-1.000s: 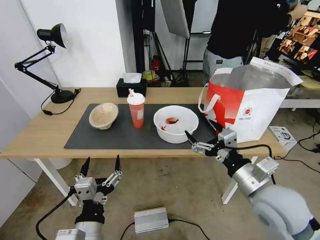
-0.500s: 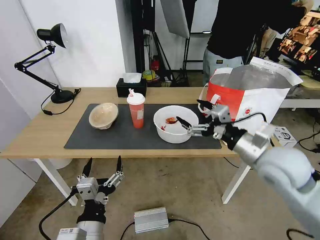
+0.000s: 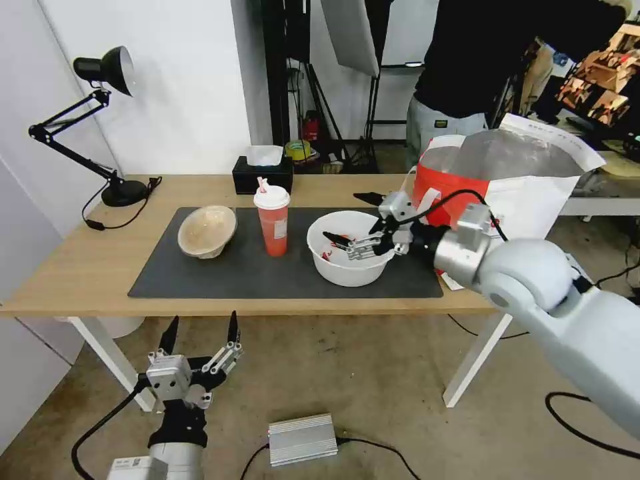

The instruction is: Pick up the trash from the table and place it into the takeout bag.

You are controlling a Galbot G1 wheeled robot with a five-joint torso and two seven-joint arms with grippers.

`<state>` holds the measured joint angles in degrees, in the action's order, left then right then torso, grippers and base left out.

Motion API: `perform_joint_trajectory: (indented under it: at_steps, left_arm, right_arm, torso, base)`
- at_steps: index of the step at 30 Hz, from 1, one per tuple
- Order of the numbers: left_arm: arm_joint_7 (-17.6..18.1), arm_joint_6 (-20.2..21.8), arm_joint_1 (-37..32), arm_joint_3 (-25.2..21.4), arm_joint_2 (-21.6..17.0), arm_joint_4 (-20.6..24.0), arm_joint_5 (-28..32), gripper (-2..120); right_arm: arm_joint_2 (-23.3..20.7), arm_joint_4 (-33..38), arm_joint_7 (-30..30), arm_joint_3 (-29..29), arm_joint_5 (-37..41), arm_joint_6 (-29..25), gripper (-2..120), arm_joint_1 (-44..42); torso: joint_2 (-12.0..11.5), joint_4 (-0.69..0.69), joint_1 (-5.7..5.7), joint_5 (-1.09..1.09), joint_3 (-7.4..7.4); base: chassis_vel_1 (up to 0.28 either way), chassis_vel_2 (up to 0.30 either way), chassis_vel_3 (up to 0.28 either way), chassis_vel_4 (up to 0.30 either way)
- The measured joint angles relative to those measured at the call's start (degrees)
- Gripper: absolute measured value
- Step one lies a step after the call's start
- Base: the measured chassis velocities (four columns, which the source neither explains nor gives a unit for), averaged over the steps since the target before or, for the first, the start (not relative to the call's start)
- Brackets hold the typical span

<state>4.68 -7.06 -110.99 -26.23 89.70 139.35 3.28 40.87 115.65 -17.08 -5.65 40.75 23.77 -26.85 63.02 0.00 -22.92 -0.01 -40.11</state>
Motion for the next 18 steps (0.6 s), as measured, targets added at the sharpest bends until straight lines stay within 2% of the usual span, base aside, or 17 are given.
perform_joint_trajectory:
  at_steps: [10, 18]
  left_arm:
    - [0.0, -0.72, -0.34, -0.05, -0.21, 0.01, 0.0, 100]
    - [0.1, -0.91, -0.33, 0.71, 0.05, -0.06, 0.67, 100]
  right_arm:
    - [1.37, -3.53, -5.23, -5.02, -4.74, 3.81, 100, 4.63]
    - [1.57, -5.41, -7.87, -6.43, -8.47, 7.26, 100, 5.74]
  torso:
    - [0.0, 0.0, 0.0, 0.0, 0.0]
    - [0.0, -0.01, 0.0, 0.0, 0.0]
  base:
    - [0.0, 0.0, 0.0, 0.0]
    - [0.0, 0.0, 0.0, 0.0]
